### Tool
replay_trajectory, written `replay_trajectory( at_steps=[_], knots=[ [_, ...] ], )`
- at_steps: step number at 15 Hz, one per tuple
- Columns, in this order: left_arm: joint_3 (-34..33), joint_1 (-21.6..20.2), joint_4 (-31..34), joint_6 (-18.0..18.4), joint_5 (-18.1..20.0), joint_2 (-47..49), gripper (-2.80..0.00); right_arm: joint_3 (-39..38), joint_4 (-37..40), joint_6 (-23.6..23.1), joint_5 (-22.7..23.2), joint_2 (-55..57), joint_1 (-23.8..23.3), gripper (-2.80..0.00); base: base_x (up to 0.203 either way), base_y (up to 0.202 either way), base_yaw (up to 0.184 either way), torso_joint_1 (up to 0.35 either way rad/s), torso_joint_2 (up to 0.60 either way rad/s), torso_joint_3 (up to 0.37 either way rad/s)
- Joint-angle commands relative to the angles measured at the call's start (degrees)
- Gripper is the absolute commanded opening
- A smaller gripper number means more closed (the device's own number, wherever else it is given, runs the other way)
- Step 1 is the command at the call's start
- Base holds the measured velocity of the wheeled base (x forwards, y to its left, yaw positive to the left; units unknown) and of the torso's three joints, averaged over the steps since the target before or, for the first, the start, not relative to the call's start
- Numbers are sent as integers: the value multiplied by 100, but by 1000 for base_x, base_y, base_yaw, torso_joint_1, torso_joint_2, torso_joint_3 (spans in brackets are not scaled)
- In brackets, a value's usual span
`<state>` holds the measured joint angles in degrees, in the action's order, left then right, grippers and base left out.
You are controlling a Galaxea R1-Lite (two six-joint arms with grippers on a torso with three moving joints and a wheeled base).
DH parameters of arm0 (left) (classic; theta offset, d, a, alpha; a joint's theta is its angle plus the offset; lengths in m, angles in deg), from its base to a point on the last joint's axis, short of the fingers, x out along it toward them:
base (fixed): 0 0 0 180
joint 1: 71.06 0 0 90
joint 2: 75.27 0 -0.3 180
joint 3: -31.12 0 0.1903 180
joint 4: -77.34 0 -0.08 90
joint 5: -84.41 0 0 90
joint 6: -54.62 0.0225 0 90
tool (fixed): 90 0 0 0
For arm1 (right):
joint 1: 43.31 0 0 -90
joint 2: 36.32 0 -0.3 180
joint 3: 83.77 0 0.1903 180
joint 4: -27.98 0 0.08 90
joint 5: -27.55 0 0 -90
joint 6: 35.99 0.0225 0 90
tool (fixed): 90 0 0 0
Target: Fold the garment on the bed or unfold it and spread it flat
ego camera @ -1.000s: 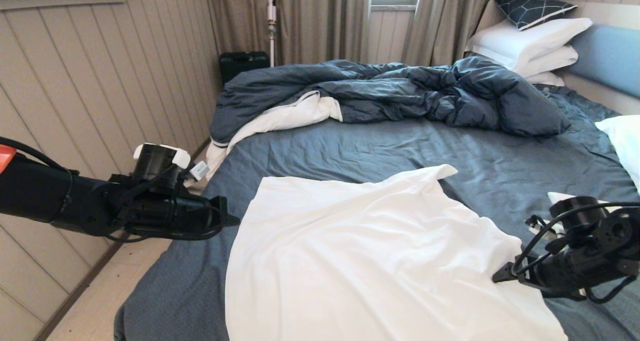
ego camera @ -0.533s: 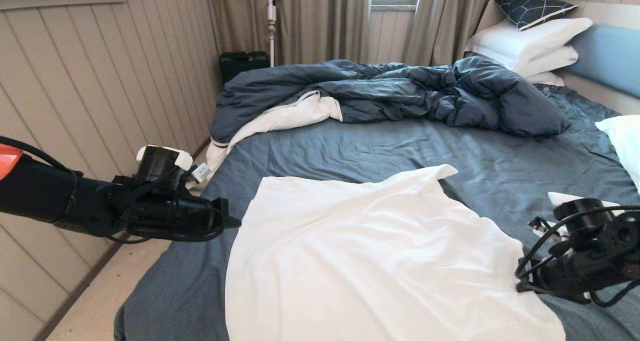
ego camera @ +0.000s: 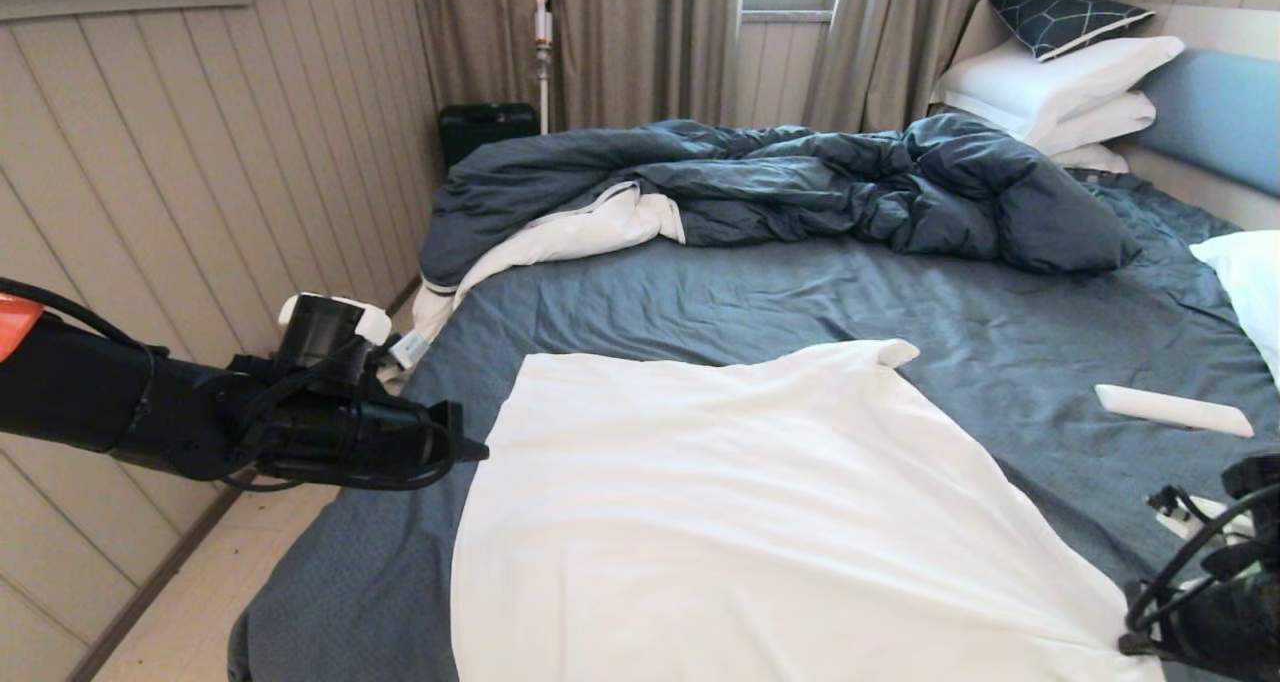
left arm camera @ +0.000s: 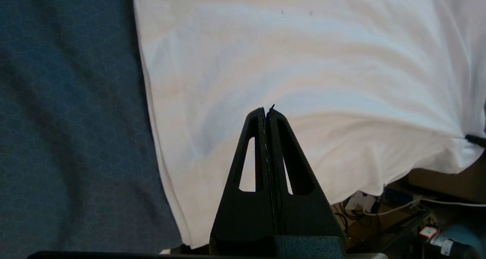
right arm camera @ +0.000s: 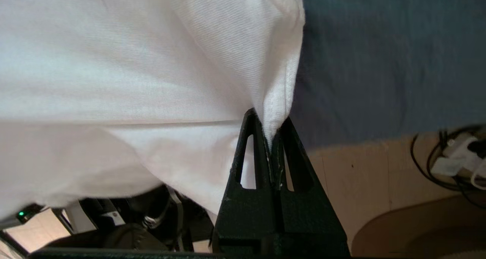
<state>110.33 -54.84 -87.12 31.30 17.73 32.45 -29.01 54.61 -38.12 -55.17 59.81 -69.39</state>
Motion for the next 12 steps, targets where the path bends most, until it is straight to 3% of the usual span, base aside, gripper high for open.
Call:
replay_trajectory(
  at_steps=[1,6,10,11,12],
  knots=[
    [-12,30,-8,-16,15,-14,-280,-287,-9,-81,3,-200,-150,-280,0,0,0,0,0,0],
    [-21,47,-8,-16,15,4,-280,-803,-44,-332,11,-349,-336,-280,0,0,0,0,0,0],
    [-21,65,-8,-16,15,-5,-280,-723,-241,-329,22,-187,-368,-280,0,0,0,0,0,0],
    [-21,65,-8,-16,15,-5,-280,-715,-392,-327,28,-129,-389,0,0,0,0,0,0,0],
    [-21,65,-8,-16,15,-5,-280,-711,-482,-331,35,-141,-432,0,0,0,0,0,0,0]
  ],
)
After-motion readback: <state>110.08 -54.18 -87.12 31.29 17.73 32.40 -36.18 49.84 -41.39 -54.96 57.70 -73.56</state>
